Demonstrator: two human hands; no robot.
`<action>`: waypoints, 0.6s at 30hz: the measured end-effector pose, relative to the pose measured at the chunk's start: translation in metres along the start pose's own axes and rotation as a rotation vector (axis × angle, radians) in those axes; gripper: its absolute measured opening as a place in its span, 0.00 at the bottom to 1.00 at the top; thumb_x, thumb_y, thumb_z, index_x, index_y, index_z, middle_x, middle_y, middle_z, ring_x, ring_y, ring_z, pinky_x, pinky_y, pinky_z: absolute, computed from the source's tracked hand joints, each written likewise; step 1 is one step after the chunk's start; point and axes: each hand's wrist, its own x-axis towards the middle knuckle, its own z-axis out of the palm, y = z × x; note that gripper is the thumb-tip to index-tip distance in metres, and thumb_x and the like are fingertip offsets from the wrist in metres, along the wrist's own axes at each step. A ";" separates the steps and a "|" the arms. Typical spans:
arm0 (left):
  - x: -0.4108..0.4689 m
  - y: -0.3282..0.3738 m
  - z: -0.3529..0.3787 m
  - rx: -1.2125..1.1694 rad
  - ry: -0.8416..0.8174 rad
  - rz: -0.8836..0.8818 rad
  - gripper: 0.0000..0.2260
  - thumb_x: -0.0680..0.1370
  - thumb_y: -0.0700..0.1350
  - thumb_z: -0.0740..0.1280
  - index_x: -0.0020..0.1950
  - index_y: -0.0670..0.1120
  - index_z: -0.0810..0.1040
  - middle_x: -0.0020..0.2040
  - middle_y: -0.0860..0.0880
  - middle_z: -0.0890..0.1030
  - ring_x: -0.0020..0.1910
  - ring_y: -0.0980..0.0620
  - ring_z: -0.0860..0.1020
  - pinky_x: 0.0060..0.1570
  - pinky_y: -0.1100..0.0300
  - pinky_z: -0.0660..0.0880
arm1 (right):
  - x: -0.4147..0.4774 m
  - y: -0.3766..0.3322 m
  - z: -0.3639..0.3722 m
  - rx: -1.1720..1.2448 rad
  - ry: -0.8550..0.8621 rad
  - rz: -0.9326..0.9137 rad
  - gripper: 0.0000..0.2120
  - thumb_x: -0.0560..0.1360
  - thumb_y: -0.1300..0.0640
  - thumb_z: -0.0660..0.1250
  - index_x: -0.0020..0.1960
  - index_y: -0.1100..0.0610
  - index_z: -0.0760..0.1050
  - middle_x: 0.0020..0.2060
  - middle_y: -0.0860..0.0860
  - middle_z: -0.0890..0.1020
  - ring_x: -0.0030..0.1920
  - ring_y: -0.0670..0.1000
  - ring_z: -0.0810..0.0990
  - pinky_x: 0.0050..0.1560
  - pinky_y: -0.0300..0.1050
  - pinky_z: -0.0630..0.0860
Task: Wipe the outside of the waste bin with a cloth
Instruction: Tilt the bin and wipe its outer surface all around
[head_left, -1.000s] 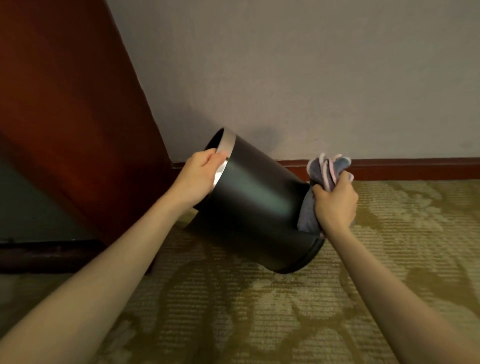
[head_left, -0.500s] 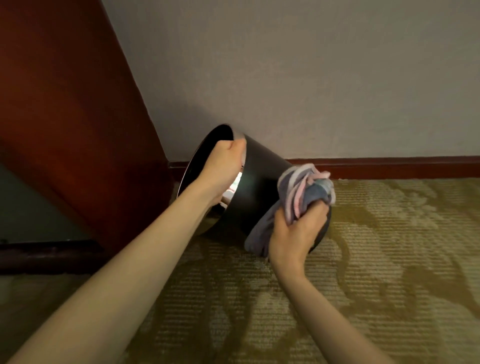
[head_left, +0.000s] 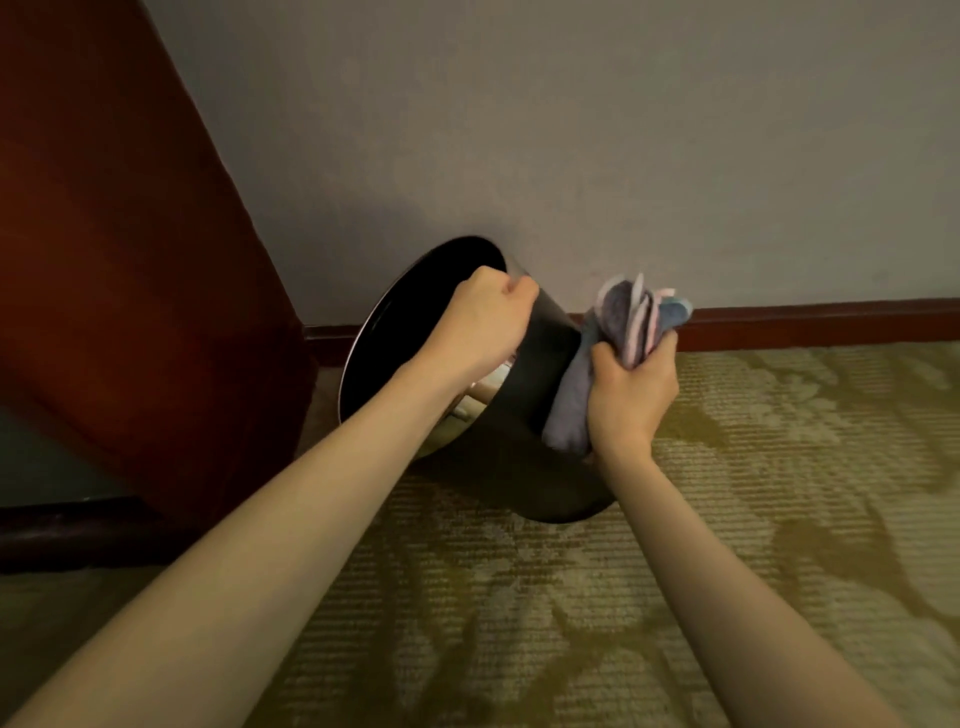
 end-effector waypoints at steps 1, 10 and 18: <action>-0.002 0.003 0.005 0.010 -0.011 0.012 0.17 0.77 0.47 0.57 0.28 0.47 0.64 0.25 0.50 0.65 0.24 0.54 0.66 0.29 0.57 0.63 | 0.005 0.007 -0.005 -0.002 0.025 0.037 0.11 0.70 0.61 0.67 0.50 0.57 0.68 0.42 0.50 0.76 0.41 0.49 0.75 0.39 0.33 0.66; -0.017 0.034 0.057 0.193 -0.117 0.135 0.21 0.79 0.46 0.58 0.26 0.47 0.61 0.24 0.51 0.64 0.22 0.55 0.64 0.17 0.65 0.58 | 0.018 0.067 -0.054 -0.069 0.162 0.354 0.21 0.71 0.59 0.68 0.63 0.59 0.70 0.57 0.58 0.78 0.57 0.57 0.77 0.55 0.41 0.70; -0.024 0.049 0.089 0.315 -0.315 0.245 0.20 0.78 0.44 0.57 0.26 0.45 0.61 0.26 0.47 0.68 0.26 0.47 0.70 0.24 0.56 0.62 | 0.006 0.103 -0.078 0.171 0.198 0.629 0.22 0.74 0.60 0.65 0.67 0.60 0.67 0.58 0.58 0.78 0.56 0.59 0.78 0.56 0.52 0.75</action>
